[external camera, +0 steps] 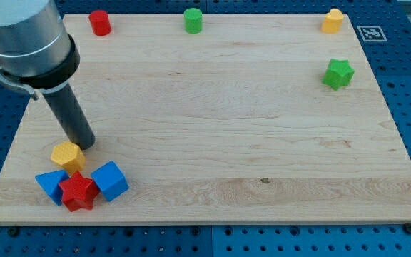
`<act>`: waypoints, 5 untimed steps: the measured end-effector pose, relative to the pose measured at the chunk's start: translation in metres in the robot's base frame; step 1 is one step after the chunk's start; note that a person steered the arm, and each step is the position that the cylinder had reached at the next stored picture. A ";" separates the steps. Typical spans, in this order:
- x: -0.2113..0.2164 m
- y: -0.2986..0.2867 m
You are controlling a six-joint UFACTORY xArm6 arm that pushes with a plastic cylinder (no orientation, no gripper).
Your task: Place the red circle on top of the red star
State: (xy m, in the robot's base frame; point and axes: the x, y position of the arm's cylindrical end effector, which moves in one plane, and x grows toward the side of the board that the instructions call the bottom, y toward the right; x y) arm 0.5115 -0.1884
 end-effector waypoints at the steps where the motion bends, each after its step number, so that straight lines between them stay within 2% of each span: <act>1: 0.002 0.000; 3: 0.005 0.000; 4: -0.016 -0.002; 5: -0.063 -0.031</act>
State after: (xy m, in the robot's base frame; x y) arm 0.4483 -0.2195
